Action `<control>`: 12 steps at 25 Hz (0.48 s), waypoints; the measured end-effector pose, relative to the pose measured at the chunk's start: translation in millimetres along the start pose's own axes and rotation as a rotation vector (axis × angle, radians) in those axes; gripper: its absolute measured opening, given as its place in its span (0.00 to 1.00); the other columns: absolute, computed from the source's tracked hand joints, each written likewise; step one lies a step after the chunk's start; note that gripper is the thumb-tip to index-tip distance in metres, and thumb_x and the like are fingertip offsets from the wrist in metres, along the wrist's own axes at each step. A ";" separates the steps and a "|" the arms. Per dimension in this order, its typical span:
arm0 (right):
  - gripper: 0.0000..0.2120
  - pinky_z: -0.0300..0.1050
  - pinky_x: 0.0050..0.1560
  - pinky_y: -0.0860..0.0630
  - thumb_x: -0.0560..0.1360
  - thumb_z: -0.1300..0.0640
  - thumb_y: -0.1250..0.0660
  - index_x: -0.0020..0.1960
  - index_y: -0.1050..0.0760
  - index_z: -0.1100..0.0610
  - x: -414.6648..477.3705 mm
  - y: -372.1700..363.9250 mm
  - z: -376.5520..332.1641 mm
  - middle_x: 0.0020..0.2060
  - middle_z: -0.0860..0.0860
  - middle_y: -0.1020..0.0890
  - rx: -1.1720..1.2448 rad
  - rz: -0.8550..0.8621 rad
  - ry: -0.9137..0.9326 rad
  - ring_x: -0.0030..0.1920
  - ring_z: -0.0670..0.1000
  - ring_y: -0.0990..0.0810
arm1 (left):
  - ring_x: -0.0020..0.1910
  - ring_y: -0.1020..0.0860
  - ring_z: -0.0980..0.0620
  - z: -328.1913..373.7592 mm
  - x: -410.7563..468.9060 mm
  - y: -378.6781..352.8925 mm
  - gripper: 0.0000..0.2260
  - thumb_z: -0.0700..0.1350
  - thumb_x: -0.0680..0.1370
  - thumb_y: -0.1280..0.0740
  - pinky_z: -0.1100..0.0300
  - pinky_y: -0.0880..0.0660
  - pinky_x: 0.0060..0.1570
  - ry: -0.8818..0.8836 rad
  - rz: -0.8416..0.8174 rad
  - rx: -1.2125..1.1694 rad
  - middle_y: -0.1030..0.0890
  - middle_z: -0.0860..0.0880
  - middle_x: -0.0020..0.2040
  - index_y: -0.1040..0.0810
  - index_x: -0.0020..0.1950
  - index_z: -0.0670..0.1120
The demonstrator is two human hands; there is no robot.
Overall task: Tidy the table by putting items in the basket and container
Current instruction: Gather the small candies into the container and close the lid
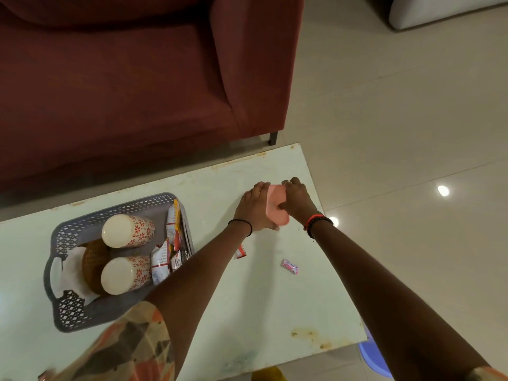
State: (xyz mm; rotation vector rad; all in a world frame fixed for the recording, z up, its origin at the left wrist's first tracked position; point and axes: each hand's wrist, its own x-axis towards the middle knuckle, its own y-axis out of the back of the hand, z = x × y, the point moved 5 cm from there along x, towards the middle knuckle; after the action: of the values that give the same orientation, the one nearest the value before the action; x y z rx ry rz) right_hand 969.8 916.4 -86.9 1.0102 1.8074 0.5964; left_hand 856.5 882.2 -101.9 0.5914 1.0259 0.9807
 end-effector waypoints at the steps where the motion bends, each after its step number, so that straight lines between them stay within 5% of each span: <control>1: 0.31 0.50 0.65 0.29 0.69 0.61 0.26 0.68 0.34 0.64 1.8 0.2 -1.2 0.64 0.60 0.30 -0.010 -0.015 -0.006 0.63 0.60 0.29 | 0.69 0.33 0.44 -0.1 0.4 0.6 0.50 0.59 0.59 0.23 0.50 0.34 0.68 -0.005 0.001 0.010 0.36 0.44 0.72 0.44 0.73 0.44; 12: 0.37 0.51 0.64 0.29 0.67 0.65 0.24 0.69 0.40 0.66 8.6 4.8 -13.3 0.65 0.61 0.33 0.008 -0.017 -0.057 0.64 0.61 0.31 | 0.72 0.35 0.44 -4.8 6.4 0.8 0.51 0.63 0.59 0.24 0.40 0.45 0.72 0.034 -0.058 0.075 0.38 0.46 0.74 0.46 0.73 0.47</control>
State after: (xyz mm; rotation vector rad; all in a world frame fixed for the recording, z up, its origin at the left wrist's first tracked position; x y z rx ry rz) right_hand 957.9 926.6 -81.8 1.0062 1.7679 0.5454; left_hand 853.0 888.1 -106.0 0.6049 1.1080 0.9076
